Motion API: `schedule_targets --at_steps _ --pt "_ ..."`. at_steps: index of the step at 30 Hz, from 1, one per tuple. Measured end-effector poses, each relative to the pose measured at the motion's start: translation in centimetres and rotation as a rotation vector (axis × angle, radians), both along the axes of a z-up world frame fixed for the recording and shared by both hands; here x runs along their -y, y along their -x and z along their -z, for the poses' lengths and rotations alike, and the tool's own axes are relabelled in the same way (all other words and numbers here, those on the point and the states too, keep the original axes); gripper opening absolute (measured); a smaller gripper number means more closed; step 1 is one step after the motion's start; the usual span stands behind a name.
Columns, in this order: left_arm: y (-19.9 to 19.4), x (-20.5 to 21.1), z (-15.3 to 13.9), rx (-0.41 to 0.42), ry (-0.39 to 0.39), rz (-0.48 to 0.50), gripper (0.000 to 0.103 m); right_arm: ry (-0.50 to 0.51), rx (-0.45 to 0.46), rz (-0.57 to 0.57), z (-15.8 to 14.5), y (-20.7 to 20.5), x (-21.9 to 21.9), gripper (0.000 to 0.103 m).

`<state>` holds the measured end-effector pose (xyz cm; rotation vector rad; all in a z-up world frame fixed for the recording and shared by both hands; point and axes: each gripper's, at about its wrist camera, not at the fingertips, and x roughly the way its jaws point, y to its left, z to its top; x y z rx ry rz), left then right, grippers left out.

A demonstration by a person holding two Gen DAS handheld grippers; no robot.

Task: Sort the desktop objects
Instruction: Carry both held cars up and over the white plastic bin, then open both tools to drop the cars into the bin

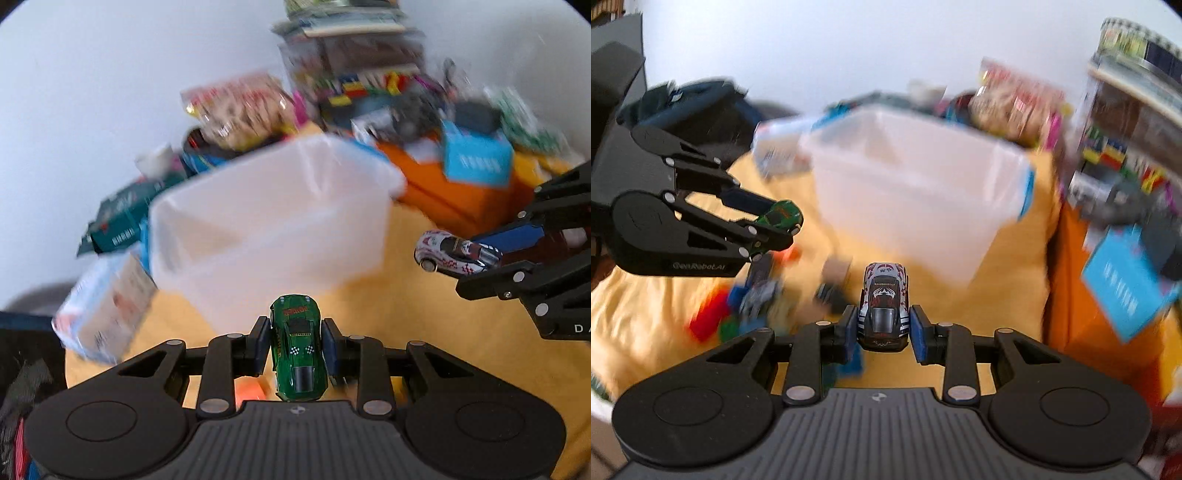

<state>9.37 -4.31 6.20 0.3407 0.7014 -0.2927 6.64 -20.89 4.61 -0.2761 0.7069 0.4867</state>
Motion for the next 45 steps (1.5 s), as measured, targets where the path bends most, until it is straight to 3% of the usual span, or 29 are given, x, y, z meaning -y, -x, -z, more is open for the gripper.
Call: schedule_targets --at_steps 4,9,13,23,32,36,38,45 --pt "-3.7 -0.6 -2.6 0.062 0.021 -0.018 0.033 -0.029 0.089 0.038 -2.5 -3.1 -0.4 0.033" --pt "-7.9 -0.9 -3.8 0.086 0.05 -0.032 0.033 -0.091 0.113 0.116 -3.7 -7.4 -0.7 0.033" --pt "-11.4 -1.3 -3.0 0.059 0.072 -0.046 0.033 -0.126 0.111 0.168 -3.5 -10.5 -1.0 0.033" --pt "-16.0 -0.9 2.5 -0.063 0.024 -0.06 0.034 -0.061 0.042 0.206 0.2 -14.3 -2.4 0.034" --pt "-14.1 -1.4 1.4 -0.017 0.033 -0.056 0.036 -0.07 0.018 0.208 0.9 -14.3 -2.2 0.039" --pt "-11.3 -1.3 -0.3 0.023 0.036 -0.034 0.046 -0.087 0.041 0.198 0.0 -12.9 -1.8 0.039" --pt "-9.6 -1.0 -0.7 0.029 0.027 -0.022 0.05 -0.113 0.047 0.196 -0.6 -11.8 -1.3 0.045" --pt "-3.5 -0.2 1.6 -0.05 -0.006 0.015 0.051 -0.124 0.013 0.173 -0.3 -7.4 0.1 0.05"
